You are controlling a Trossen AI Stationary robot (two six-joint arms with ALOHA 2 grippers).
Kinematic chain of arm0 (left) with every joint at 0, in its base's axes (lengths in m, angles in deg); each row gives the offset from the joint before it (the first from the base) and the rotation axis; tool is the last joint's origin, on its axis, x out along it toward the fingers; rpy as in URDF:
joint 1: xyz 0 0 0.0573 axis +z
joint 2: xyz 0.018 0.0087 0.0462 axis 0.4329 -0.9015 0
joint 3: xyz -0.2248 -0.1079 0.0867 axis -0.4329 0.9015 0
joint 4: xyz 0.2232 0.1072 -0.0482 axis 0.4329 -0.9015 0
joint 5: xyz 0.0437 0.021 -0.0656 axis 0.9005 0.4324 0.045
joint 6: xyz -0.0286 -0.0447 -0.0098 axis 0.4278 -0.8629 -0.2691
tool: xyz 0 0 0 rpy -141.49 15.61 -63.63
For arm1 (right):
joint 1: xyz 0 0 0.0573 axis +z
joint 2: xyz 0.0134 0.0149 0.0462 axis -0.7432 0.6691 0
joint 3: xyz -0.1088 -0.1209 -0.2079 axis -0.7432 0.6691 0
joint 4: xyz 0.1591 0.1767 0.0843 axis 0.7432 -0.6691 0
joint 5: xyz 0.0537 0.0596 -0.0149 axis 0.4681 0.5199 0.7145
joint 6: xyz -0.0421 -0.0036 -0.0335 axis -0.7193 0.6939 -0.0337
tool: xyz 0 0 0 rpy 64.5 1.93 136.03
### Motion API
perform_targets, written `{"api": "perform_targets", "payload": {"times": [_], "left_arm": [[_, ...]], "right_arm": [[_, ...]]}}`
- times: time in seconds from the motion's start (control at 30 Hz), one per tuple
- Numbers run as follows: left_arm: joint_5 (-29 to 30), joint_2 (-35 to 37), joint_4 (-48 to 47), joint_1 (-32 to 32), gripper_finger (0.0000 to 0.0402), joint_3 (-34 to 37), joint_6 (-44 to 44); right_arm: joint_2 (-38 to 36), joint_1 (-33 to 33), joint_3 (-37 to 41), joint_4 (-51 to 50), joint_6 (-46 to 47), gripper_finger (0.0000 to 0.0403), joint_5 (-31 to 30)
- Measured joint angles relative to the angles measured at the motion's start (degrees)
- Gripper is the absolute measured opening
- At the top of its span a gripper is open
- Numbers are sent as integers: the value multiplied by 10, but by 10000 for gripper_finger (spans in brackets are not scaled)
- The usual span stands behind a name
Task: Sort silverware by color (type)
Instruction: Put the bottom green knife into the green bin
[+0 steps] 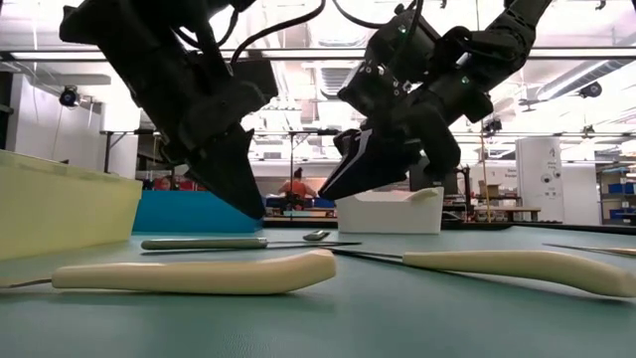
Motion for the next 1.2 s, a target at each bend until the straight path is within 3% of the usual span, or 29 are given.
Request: {"api": "perform_targets", "payload": {"times": [0.33,0.5,1.2], "left_arm": [[0,-33,28,0,146,1,-11],[0,-36,27,0,183,1,-11],[31,-44,8,0,152,16,-46]], "right_arm": [[0,-4,0,0,7,63,-1],[0,-6,0,0,10,63,-1],[0,-6,0,1,10,63,-1]]}}
